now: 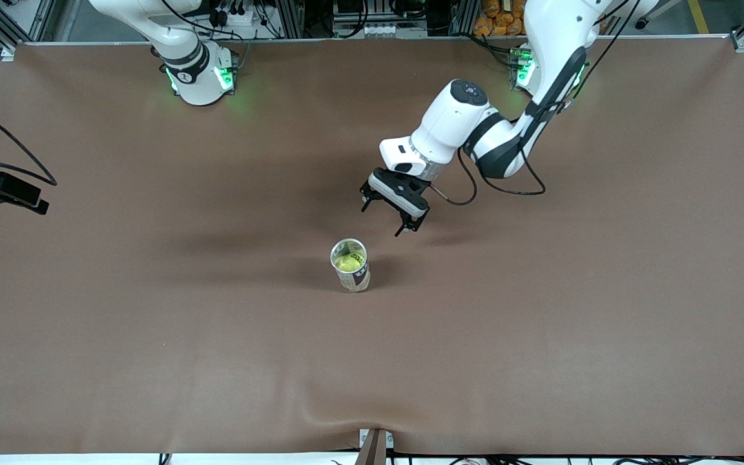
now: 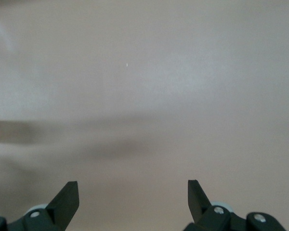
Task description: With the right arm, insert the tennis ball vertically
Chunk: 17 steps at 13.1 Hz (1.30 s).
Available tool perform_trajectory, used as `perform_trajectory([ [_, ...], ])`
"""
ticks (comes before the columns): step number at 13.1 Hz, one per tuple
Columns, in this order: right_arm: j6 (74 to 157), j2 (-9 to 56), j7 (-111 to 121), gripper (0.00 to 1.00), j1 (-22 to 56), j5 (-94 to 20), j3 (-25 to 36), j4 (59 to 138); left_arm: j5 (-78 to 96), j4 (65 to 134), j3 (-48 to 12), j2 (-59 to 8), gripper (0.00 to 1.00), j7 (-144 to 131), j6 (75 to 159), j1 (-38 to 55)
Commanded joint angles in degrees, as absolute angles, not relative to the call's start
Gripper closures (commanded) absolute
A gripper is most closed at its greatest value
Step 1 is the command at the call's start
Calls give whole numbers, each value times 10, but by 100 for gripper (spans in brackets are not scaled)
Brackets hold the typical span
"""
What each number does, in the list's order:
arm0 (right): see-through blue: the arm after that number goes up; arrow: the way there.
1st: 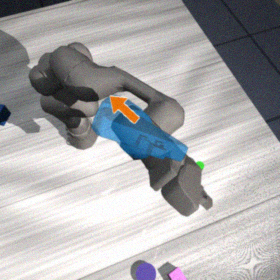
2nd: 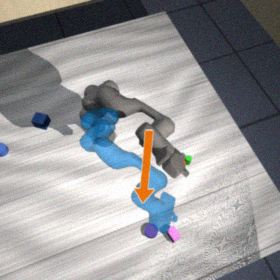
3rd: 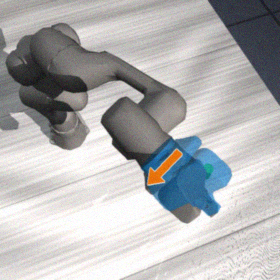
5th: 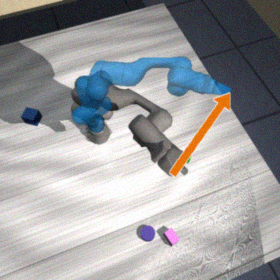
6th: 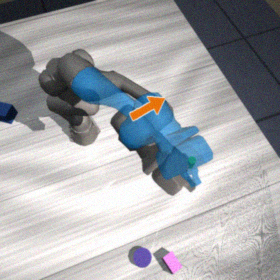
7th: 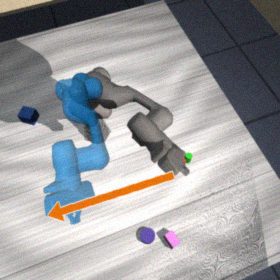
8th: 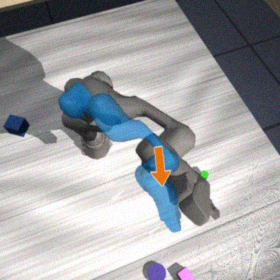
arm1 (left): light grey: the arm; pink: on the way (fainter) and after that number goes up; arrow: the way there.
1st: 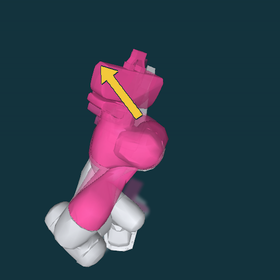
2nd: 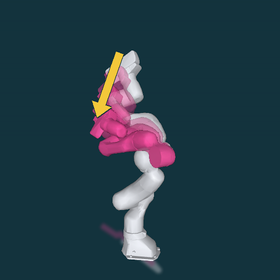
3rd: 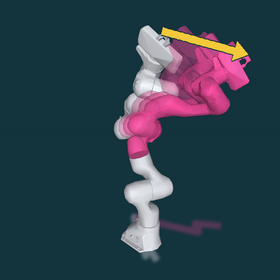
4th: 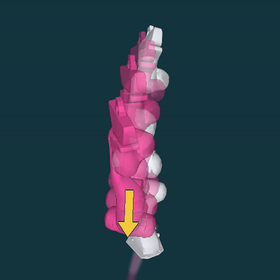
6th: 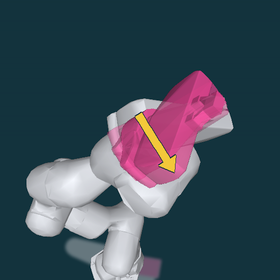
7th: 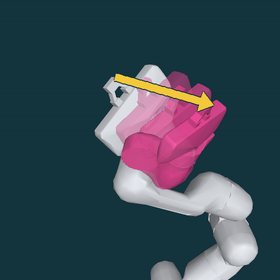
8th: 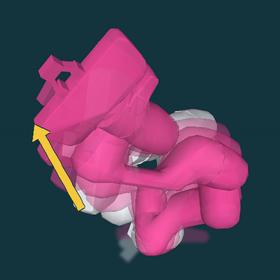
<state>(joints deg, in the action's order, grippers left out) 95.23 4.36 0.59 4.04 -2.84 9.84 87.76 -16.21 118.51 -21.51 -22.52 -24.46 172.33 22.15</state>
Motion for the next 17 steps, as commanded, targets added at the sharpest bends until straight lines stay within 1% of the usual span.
perform_trajectory([
  [1, 1032, -46, 18, 0, 57, -5, 106, 992, -148, 1200, -218, -155, 0, -270, 1641, 214],
  [4, 1035, -96, 32, 0, 64, -4, 106, 1062, -132, 1179, -218, -91, 0, -270, 1497, 196],
  [6, 1047, -117, 32, 0, 63, -3, 107, 1092, -129, 1149, -218, -69, 0, -270, 1405, 179],
  [8, 1060, -117, 30, 0, 69, 24, 105, 1091, -106, 1114, -212, -53, 0, -267, 1314, 174],
  [9, 1056, -116, 26, 0, 73, 33, 99, 1085, -84, 1087, -213, -50, 0, -268, 1267, 153],
  [10, 1040, -114, 25, 0, 74, 33, 87, 1072, -67, 1058, -212, -50, 0, -265, 1215, 138],
  [12, 979, -97, 25, 0, 64, 34, 65, 1021, -61, 1012, -212, -52, 0, -265, 1138, 113],
  [15, 959, -77, 25, 0, 62, 34, 62, 1005, -60, 970, -212, -51, 0, -263, 1069, 76],
  [17, 959, -75, 25, 0, 45, 33, 54, 1005, -60, 947, -213, -50, 0, -262, 1033, 56],
])
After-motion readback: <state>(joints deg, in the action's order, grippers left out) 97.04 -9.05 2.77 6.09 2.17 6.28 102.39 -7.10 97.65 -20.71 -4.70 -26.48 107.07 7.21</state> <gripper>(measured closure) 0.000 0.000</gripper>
